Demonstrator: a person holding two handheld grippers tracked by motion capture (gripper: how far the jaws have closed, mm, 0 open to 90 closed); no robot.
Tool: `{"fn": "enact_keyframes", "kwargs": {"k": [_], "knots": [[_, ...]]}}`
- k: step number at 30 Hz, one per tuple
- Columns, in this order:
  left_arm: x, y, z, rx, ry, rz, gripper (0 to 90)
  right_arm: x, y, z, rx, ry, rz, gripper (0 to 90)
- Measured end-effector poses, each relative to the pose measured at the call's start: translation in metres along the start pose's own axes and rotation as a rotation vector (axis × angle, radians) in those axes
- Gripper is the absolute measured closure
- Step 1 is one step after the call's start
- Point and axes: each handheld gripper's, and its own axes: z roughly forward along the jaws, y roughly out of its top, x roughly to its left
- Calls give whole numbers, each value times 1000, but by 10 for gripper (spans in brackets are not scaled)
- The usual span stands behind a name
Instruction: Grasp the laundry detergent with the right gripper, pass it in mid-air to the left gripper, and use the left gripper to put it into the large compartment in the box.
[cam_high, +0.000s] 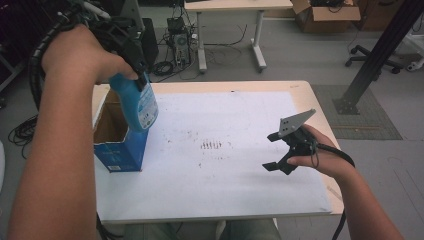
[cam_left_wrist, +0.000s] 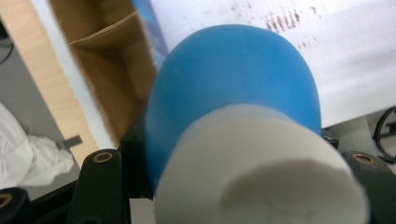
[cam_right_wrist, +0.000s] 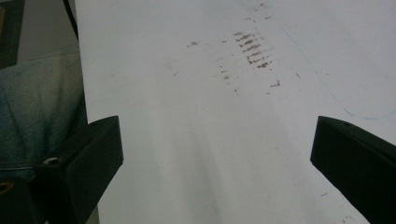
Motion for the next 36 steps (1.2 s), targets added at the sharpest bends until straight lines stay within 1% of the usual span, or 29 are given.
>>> {"fn": "enact_keyframes", "kwargs": {"k": [5, 9, 14, 17, 19, 23, 27, 32, 36], "knots": [[18, -1, -5, 0, 17, -84, 383, -2, -1, 1, -1, 1, 5, 26], [29, -2, -7, 4, 31, -130, 384, -3, -2, 3, 0, 2, 4, 26], [42, -4, -9, -1, 23, -176, 383, -4, -1, 4, 6, 2, 4, 26], [48, -5, -9, -3, 25, -192, 383, -5, 0, 3, 8, 1, 4, 26], [53, -5, -9, -1, 30, -194, 383, -5, 1, 2, 5, 1, 5, 26], [62, -6, -7, 0, 29, -211, 383, -5, 0, 2, 6, -5, 3, 26], [70, -7, -4, 1, 30, -224, 384, -6, -1, 0, -3, -11, 11, 26], [79, -8, -2, 1, 30, -243, 383, -5, 0, -2, -6, -15, 15, 26], [83, -9, 1, -3, 35, -249, 383, -5, 2, -2, -6, -16, 16, 26]]}}
